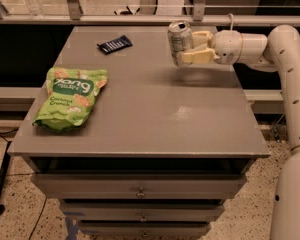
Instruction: Place 7up can upright
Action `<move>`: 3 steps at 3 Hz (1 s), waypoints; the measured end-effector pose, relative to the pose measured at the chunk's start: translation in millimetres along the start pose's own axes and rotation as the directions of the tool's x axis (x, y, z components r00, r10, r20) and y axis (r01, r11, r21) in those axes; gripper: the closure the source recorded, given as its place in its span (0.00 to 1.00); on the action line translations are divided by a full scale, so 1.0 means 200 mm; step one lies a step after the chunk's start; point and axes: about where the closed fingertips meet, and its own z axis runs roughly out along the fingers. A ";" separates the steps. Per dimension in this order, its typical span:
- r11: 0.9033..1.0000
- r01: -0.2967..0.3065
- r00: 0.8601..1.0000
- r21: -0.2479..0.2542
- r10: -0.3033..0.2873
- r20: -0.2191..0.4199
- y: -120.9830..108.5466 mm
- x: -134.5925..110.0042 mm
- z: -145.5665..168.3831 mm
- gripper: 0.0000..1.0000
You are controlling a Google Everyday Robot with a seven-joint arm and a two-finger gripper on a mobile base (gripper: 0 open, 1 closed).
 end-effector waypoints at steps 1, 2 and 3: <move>1.000 -0.014 1.000 0.010 0.014 0.000 -0.01 0.04 -0.02 1.00; 0.999 -0.036 0.999 0.019 0.036 -0.006 -0.02 0.08 -0.04 0.82; 0.998 -0.058 0.998 0.030 0.058 -0.012 -0.02 0.12 -0.05 0.58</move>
Offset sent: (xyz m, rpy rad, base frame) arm 0.0059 -0.0217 -0.0244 0.0006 0.0636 -0.0448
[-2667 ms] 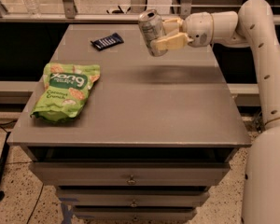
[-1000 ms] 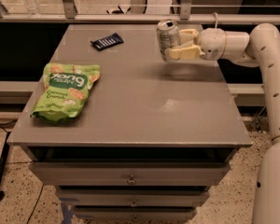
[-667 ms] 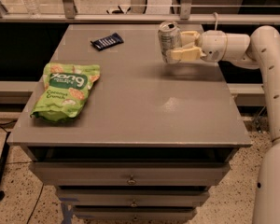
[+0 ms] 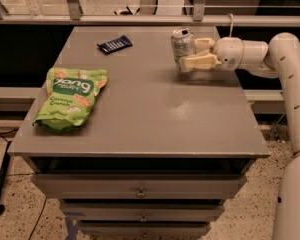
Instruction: Place 7up can upright
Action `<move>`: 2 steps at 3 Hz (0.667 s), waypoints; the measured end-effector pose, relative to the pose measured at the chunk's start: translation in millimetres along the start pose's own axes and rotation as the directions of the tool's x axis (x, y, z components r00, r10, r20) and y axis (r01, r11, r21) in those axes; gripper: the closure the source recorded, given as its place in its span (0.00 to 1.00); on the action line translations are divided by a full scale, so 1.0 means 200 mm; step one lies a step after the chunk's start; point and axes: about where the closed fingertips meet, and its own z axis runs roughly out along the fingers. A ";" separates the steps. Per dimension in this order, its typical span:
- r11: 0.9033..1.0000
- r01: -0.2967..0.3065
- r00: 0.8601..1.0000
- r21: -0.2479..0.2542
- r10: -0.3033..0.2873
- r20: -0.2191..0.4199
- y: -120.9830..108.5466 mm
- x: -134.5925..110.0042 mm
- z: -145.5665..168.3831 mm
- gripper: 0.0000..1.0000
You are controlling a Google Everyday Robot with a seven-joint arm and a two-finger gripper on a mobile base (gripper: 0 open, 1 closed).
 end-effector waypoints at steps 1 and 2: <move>1.000 -0.024 1.000 0.004 0.024 -0.005 0.00 0.05 -0.01 0.35; 0.999 -0.038 0.999 0.001 0.038 0.002 0.01 0.09 -0.01 0.12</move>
Offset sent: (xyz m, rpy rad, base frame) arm -0.0034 -0.0112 -0.0283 0.0197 0.0514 -0.0079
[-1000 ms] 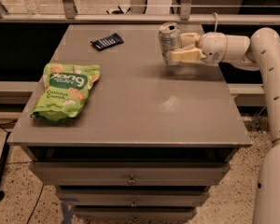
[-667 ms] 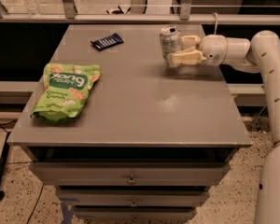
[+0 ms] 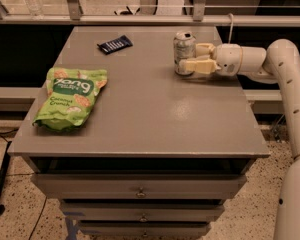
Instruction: Place 7up can upright
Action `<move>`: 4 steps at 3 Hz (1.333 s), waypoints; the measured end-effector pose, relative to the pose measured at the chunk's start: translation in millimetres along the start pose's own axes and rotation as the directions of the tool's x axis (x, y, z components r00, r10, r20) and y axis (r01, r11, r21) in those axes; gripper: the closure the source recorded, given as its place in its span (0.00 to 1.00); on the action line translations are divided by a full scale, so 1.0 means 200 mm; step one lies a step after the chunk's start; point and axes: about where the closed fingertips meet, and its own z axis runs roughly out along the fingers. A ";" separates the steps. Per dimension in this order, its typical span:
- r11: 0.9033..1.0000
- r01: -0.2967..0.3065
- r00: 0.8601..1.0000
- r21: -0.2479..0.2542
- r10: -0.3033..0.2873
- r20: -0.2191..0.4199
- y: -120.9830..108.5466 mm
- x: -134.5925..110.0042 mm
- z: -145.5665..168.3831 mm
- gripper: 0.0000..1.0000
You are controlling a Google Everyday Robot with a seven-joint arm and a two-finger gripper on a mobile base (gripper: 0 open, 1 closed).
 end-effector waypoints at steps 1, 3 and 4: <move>1.000 -0.007 1.000 -0.003 0.007 0.009 0.00 0.02 0.00 0.00; 1.000 0.019 1.000 -0.002 -0.019 -0.025 -0.01 0.00 -0.01 0.00; 0.999 0.052 0.997 0.000 -0.052 -0.065 -0.01 -0.05 -0.02 0.00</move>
Offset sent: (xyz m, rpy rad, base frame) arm -0.0002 -0.0107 -0.0064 0.0098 0.0016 -0.0015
